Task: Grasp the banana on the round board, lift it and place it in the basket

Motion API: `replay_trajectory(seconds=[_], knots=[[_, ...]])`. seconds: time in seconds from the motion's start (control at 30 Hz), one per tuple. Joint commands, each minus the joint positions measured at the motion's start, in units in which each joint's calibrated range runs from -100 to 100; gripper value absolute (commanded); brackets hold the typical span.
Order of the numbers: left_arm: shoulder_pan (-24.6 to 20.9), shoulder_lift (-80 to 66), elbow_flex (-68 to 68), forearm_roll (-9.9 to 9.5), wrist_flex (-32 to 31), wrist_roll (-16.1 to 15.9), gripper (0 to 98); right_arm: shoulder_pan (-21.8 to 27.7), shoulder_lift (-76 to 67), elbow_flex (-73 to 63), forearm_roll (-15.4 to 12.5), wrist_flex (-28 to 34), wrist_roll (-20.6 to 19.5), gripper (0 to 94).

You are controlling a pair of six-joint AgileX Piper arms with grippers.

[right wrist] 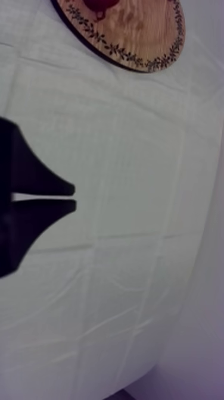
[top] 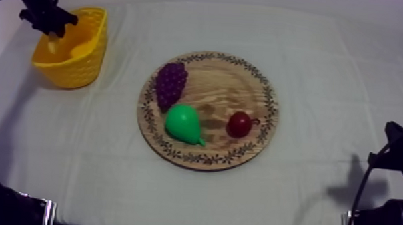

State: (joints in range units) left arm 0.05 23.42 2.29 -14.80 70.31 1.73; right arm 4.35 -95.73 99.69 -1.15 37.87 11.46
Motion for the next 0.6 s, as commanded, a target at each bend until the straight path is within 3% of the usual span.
replay_trajectory(seconds=[0.0, 0.33, 0.57], knots=[[0.03, 0.38, 0.58, 0.06, -0.65, 0.09, 34.1, 0.02, -0.02, -0.03, 0.01, 0.03, 0.00, 0.3], [0.89, 2.90, 1.40, 0.46, -4.53, 1.31, 35.0, 0.02, -0.02, -0.03, 0.01, 0.03, 0.00, 0.3], [1.45, 2.84, 3.45, -0.46, -8.03, 2.11, 43.5, 0.02, -0.02, -0.03, 0.01, 0.03, 0.00, 0.3]])
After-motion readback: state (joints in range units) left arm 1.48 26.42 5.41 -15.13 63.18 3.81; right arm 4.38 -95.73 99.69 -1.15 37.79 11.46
